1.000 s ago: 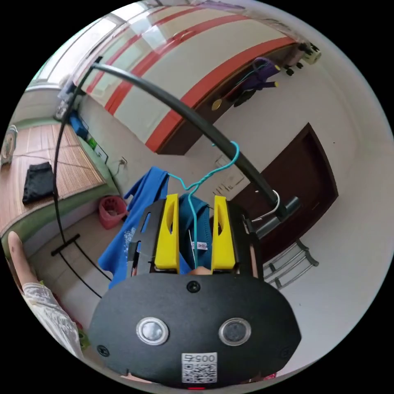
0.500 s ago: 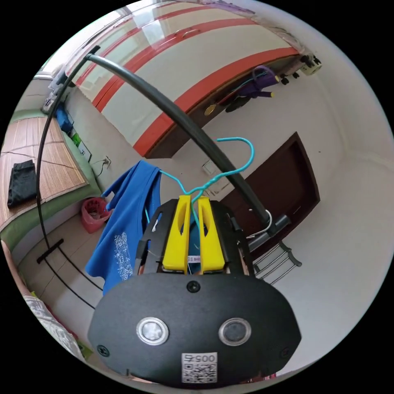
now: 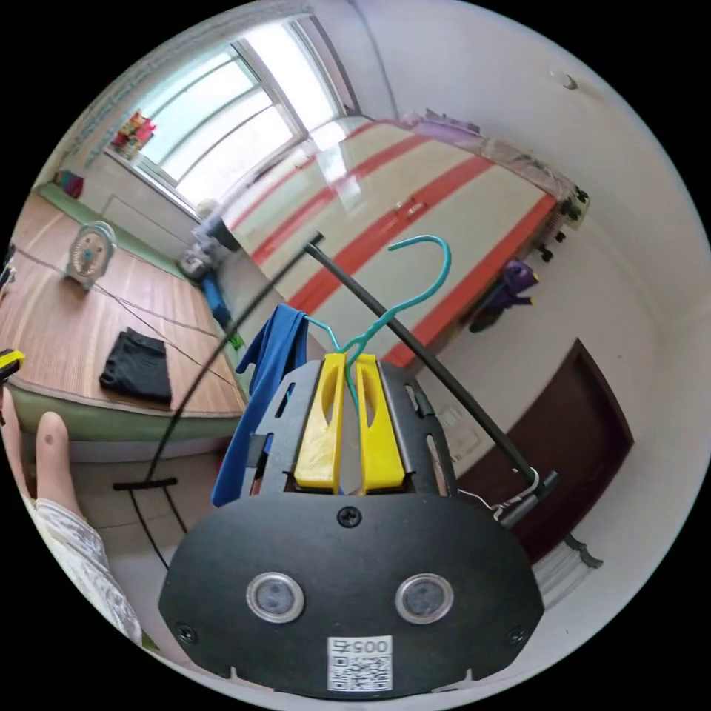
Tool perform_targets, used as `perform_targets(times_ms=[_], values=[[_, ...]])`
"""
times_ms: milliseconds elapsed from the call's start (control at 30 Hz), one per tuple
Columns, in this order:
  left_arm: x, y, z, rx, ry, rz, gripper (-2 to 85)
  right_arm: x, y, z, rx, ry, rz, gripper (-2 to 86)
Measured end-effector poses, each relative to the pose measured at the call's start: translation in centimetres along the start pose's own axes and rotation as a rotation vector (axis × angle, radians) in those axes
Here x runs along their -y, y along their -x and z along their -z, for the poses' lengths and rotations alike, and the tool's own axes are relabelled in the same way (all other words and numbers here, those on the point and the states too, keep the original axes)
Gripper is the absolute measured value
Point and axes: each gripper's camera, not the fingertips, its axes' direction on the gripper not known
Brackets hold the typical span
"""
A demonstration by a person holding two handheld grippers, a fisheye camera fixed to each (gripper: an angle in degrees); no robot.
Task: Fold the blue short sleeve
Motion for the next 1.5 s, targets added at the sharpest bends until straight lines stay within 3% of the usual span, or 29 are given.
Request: perform_targets(times_ms=[133,467,600,800,1000,1200,1433,1500], values=[[-0.2,0.1,2.3,0.023,-0.031,-0.014,-0.7,1.1,6.0,2.3,0.186,-0.134,0.018,-1.0],[-2.4,1.4,10.4,0.192,-0.16,0.02,-0.7,1.8,21.7,2.6,0.886,-0.387,-0.029,-1.3],[-3.5,1.9,12.3,0.263,-0.152,0.033,-0.7,0.9,31.4,-0.4,1.21,-0.341,-0.028,-1.5],[-6.1,3.7,13.4,0.377,-0.115,0.117,-0.6,-4.8,48.4,-0.7,1.513,-0.18,0.086,-1.6],[-8.4,6.3,10.9,0.42,0.023,0.197,-0.5,-12.9,60.3,0.1,1.634,-0.012,0.122,-1.7],[-9.8,8.5,8.2,0.418,0.125,0.236,-0.6,-22.0,68.9,1.6,1.522,0.041,0.214,-1.7],[-10.3,9.5,5.4,0.408,0.212,0.254,-0.7,-25.9,70.2,1.6,1.511,0.055,0.205,-1.6],[-10.3,9.4,4.9,0.397,0.216,0.255,-0.7,-27.1,71.2,1.0,1.619,0.14,0.254,-1.6]])
